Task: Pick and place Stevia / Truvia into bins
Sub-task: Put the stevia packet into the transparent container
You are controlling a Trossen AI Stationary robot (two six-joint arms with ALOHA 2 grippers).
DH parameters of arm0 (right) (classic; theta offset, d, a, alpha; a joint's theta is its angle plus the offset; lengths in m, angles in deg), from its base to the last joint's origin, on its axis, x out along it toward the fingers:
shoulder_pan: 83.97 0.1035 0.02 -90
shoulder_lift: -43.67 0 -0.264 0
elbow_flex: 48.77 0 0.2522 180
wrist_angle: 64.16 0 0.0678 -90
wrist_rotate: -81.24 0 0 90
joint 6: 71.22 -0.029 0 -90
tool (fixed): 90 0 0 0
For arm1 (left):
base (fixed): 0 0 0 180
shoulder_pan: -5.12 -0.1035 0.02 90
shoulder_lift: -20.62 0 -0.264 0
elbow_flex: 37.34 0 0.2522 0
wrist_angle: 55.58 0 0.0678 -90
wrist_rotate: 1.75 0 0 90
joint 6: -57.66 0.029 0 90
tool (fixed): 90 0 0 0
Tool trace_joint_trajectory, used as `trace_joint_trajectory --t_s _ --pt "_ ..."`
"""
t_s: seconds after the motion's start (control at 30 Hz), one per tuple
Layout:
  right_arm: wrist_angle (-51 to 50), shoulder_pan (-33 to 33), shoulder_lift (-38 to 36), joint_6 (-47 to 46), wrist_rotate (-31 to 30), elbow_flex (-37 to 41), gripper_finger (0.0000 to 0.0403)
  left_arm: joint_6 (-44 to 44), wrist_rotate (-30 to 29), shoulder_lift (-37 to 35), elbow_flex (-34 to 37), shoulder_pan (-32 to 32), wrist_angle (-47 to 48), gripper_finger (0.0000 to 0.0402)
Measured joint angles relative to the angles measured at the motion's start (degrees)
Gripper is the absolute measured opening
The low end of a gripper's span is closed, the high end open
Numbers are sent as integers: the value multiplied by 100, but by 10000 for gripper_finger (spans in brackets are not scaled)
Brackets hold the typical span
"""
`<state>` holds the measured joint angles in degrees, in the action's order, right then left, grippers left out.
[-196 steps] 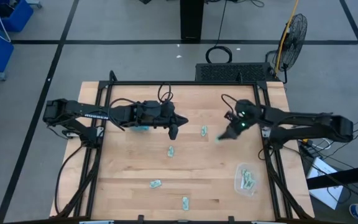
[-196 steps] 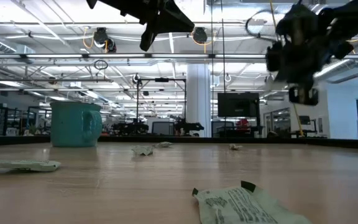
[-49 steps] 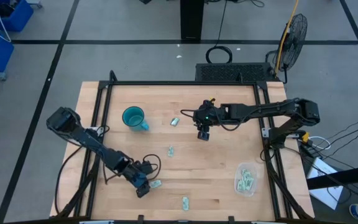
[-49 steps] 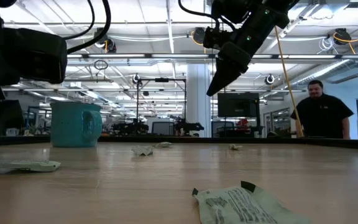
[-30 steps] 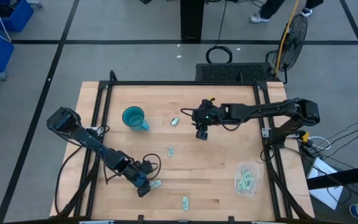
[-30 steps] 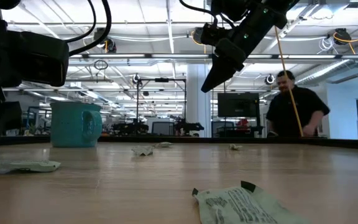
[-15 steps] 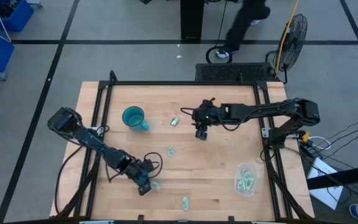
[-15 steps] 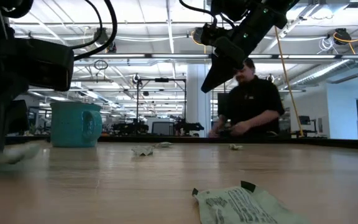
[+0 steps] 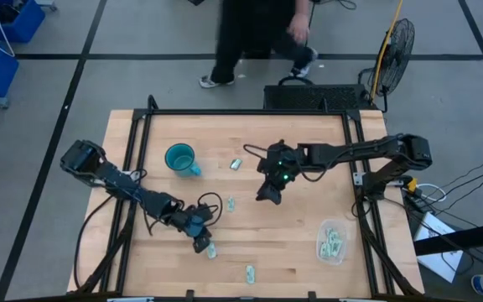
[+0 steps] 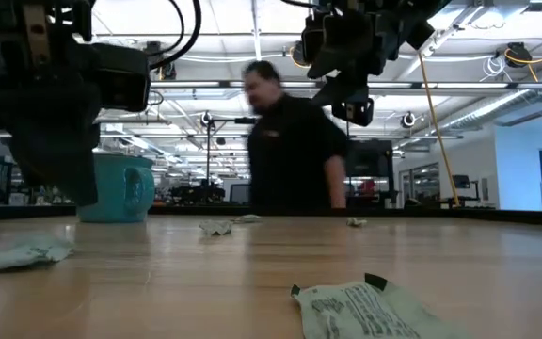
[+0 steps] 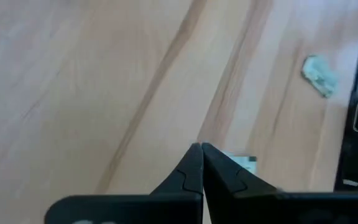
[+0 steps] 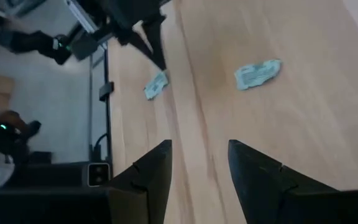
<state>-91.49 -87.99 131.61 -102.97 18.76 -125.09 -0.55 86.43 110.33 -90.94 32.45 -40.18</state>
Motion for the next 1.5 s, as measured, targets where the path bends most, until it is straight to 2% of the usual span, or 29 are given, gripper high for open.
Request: trace_joint_trajectory --t_s 0.17,0.3,0.37,0.53,0.73,0.87,0.97,1.23,1.5 --pt "3 249 0 106 -733 0 150 79 444 -24 4 -81 -81 22" --pt "9 262 0 89 -808 0 150 103 885 -27 4 34 -138 60" --pt "8 263 0 90 -804 0 150 96 845 -27 3 118 -40 86" --pt "8 263 0 90 -812 0 150 43 237 127 2 205 225 143" --pt "12 263 0 90 -815 0 151 -226 327 519 -2 232 -517 164" --pt "20 263 0 90 -817 0 151 -230 226 693 -16 315 -646 153" --pt "40 263 2 70 -819 0 151 -230 148 720 -31 323 -402 130" --pt "245 263 2 46 -819 0 151 -70 87 717 -13 290 -393 13" --pt "263 366 2 74 -807 0 151 18 20 540 -73 115 -456 4"
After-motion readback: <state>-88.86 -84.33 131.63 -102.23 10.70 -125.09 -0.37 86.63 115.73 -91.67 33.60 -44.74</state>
